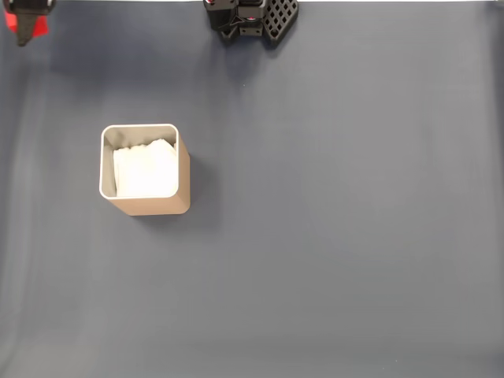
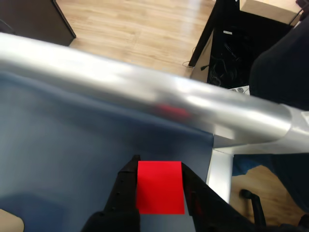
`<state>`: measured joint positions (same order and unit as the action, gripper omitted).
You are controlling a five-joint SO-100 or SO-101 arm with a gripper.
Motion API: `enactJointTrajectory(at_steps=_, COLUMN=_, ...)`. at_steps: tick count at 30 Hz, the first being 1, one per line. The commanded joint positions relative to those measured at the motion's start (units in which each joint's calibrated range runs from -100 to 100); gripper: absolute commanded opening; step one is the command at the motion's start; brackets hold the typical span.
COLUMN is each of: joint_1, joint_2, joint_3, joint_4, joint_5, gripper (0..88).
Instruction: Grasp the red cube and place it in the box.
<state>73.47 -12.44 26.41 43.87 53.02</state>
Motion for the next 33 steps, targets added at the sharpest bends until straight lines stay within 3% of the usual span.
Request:
enactJointTrajectory(at_steps=1, joint_1=-1.4, joint_2=-4.1, joint_3=-7.5, joint_4=5.1, joint_5=0.3, gripper=11.5)
enactJointTrajectory(at_steps=15, joint_1=-7.5, joint_2=-10.9, joint_3=-18.3, joint_4=22.1, joint_5=2.7, gripper=10.2)
enactJointTrajectory(at_steps=33, joint_1=-18.8, joint_2=-20.4, joint_3=-18.6, joint_4=26.3, joint_5=3.5, gripper=9.9)
